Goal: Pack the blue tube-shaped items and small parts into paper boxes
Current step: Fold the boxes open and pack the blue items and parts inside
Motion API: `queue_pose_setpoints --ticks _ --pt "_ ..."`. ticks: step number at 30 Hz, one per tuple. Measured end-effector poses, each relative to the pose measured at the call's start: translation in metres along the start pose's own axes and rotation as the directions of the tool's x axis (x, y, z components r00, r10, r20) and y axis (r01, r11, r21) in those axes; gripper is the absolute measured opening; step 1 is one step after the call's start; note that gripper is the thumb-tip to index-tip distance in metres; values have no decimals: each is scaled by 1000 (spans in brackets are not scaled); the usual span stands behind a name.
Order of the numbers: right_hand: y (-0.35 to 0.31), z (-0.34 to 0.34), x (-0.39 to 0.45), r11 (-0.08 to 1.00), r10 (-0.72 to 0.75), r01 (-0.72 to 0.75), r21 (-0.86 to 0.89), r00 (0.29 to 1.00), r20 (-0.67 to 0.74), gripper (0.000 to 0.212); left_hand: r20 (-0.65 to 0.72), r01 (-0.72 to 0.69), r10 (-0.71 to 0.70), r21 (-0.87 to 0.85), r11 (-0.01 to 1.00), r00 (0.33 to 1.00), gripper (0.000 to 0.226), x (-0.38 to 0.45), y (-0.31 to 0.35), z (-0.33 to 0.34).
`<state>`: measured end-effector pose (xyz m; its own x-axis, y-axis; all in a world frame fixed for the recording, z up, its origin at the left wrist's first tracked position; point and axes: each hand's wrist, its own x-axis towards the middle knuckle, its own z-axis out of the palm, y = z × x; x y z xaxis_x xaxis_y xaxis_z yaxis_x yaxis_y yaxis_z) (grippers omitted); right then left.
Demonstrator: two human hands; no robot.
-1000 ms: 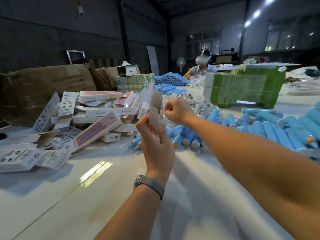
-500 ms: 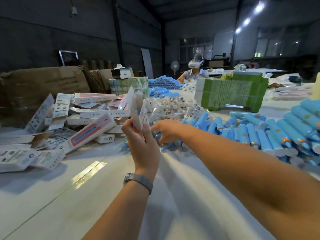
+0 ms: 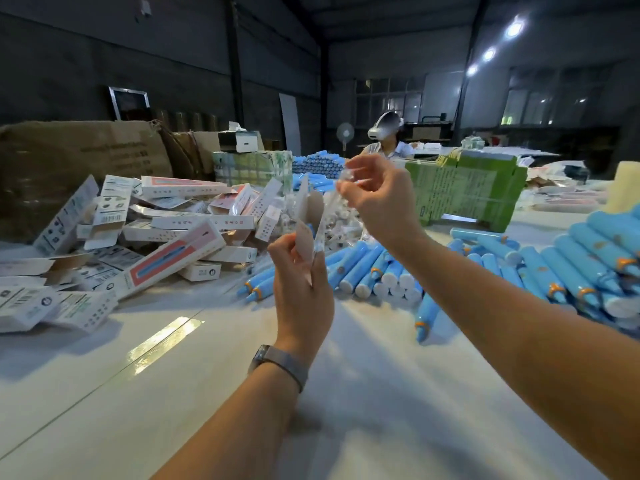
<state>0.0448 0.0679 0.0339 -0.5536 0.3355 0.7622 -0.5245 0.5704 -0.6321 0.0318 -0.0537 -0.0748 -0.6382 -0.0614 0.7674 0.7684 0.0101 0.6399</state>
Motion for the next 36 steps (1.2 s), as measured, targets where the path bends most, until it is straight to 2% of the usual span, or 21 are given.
queue_pose_setpoints --ticks 3,8,11,14,17,20,24,27,29,31,33,35,36 --pt "-46 -37 -21 979 -115 131 156 987 -109 22 58 -50 50 -1 999 997 27 -5 9 6" --pt "-81 -82 -54 958 -239 257 124 960 -143 23 117 -146 148 -21 989 982 29 -16 19 16" --pt "-83 -100 -62 944 -287 309 119 943 -170 21 149 -146 146 -9 989 978 27 -21 25 19" --pt "-75 -107 -63 959 -272 278 56 958 -96 24 186 -153 154 -22 988 970 28 -25 33 21" --pt "-61 -109 -64 964 -250 249 -97 968 -1 18 215 -170 172 -25 985 961 26 -30 38 24" --pt "-47 -111 -66 891 -338 353 -285 935 103 9 239 -188 187 -16 982 953 26 -33 39 27" --pt "-35 -114 -67 780 -444 488 -392 873 204 11 258 -176 170 -1 984 951 26 -35 41 26" --pt "-32 -114 -69 729 -389 472 -496 881 267 18 292 -125 126 -24 992 948 24 -37 42 25" --pt "-34 -113 -71 756 -269 407 -513 907 324 26 315 -84 94 -46 995 944 24 -38 42 24" --pt "-36 -114 -73 764 -168 372 -527 903 395 31 327 -49 67 -62 997 943 23 -38 44 22" --pt "-38 -116 -73 765 -144 380 -520 888 437 29 331 -19 48 -90 996 942 25 -38 47 20" --pt "-39 -120 -73 852 -113 318 -416 887 447 27 343 7 48 -156 988 938 26 -39 53 20" --pt "-40 -121 -73 918 -67 226 -327 899 434 34 355 35 36 -192 981 934 27 -40 58 21"
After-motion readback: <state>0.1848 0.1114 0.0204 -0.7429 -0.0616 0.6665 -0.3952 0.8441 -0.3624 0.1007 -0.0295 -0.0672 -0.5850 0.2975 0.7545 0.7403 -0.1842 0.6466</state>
